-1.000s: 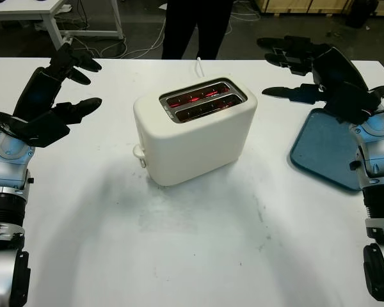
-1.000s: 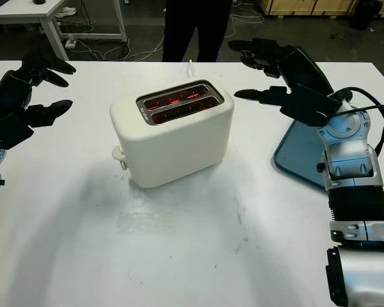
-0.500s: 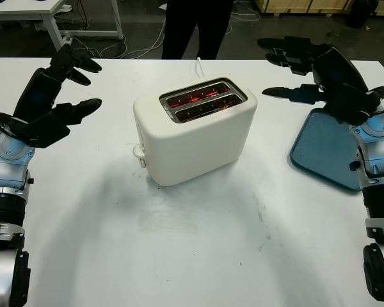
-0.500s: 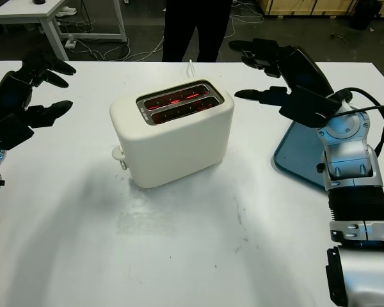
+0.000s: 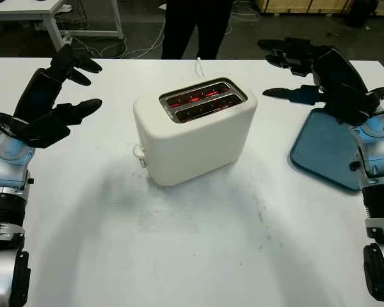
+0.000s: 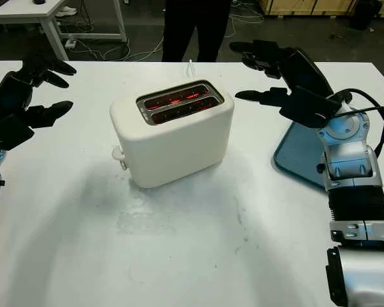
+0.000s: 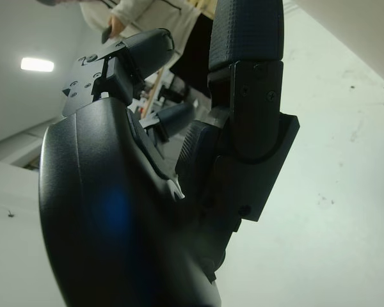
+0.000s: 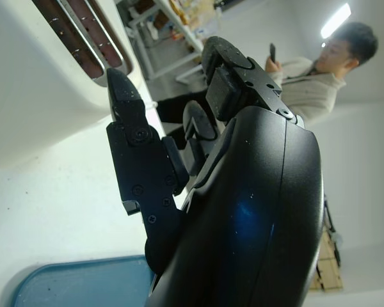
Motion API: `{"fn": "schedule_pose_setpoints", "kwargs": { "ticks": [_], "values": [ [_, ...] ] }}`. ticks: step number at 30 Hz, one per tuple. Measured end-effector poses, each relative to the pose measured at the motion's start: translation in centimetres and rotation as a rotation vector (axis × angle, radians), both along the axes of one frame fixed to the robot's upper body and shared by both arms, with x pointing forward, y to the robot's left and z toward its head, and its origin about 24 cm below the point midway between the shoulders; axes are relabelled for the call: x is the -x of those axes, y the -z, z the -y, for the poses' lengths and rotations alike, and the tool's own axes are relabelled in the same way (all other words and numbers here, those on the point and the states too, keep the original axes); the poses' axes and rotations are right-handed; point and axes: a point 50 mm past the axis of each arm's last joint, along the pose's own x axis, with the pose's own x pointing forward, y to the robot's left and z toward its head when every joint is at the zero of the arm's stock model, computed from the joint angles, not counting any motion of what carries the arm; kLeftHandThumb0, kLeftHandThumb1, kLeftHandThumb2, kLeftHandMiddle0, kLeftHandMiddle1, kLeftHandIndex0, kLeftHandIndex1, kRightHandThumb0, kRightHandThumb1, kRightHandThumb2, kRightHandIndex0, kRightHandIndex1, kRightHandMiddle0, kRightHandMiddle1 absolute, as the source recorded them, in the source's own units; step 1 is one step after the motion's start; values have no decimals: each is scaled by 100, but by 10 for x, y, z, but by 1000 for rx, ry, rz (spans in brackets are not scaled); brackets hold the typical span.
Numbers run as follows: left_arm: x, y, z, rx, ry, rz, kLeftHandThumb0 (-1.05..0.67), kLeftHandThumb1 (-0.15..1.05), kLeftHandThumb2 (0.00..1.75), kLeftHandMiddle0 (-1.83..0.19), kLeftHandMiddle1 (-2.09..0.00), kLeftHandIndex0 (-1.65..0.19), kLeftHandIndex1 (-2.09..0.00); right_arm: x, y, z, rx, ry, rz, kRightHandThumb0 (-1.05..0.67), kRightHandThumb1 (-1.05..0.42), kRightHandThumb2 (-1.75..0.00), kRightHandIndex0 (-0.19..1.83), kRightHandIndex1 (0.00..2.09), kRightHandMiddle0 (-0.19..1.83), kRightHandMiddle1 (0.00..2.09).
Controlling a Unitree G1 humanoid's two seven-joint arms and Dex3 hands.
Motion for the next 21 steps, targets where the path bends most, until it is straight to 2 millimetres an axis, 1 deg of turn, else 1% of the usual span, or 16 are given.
{"fn": "schedule_pose_setpoints", "kwargs": {
  "ticks": [6,12,16,19,21],
  "values": [
    [0,0,0,-1,0,-1,-105,92,39,0,-153,0,-138,0,0,0,1,-1,-1,-32,-87,0,46,1,46,0],
    [0,0,0,-1,0,-1,-105,92,39,0,-153,0,-137,0,0,0,3,0,-1,-28,-86,0,45,1,46,0],
    [0,0,0,-2,1,-1,-105,92,40,0,-153,0,-137,0,0,0,4,0,-1,-32,-86,0,47,1,46,1],
    [0,0,0,-2,1,-3,-105,92,40,0,-152,0,-137,0,0,0,3,0,-1,-29,-86,0,46,1,46,0],
    [0,2,0,-1,-1,-9,-105,92,39,0,-152,0,-137,0,0,0,4,0,-1,-30,-87,0,46,1,46,0]
  ]
}}
